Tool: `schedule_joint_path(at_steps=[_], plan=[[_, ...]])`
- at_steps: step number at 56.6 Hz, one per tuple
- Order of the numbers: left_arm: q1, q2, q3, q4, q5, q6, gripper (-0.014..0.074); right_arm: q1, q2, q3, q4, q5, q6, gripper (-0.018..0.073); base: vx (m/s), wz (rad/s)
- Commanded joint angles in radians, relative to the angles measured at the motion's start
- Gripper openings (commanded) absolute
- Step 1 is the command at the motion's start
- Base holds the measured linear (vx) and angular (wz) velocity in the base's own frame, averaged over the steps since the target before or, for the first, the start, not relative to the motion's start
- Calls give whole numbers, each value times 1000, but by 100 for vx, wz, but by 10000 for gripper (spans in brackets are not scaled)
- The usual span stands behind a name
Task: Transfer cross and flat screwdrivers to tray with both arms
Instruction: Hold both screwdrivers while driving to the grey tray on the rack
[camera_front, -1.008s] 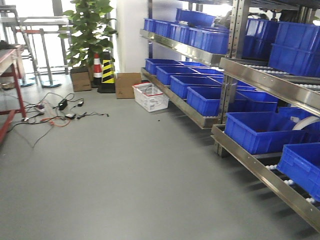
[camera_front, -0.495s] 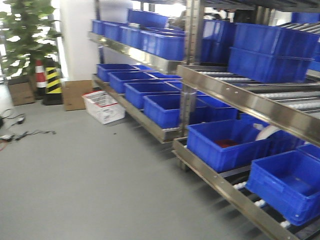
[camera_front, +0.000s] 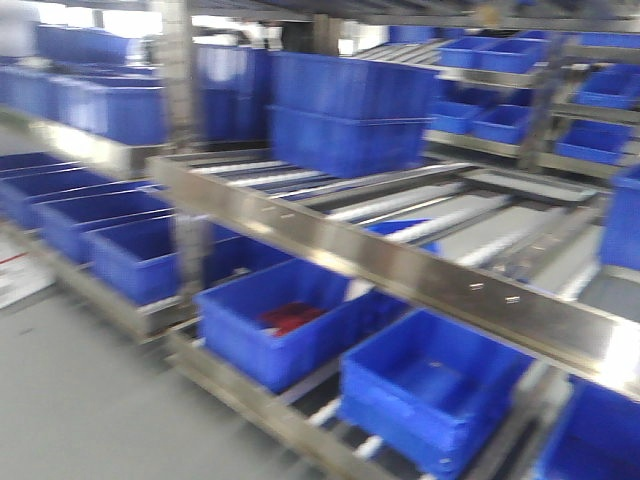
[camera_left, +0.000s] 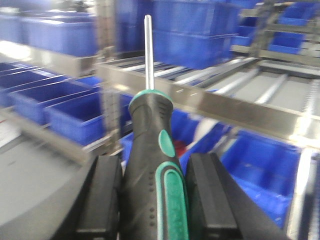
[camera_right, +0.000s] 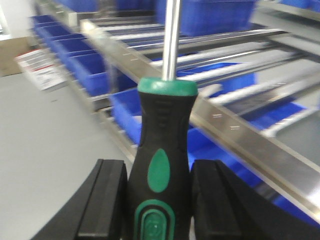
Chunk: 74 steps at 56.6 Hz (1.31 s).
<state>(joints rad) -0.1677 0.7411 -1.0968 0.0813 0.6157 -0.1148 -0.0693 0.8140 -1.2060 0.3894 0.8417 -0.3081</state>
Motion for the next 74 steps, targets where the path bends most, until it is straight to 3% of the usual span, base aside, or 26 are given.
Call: schedule_joint_path(at_steps=[1, 74], plan=[[-4, 1, -26, -1, -99, -3, -6, -3, -5, -27, 19, -85, 2, -8, 39, -71], [-4, 3, -26, -1, -99, -3, -6, -3, -5, -27, 19, -85, 2, -8, 27, -55]])
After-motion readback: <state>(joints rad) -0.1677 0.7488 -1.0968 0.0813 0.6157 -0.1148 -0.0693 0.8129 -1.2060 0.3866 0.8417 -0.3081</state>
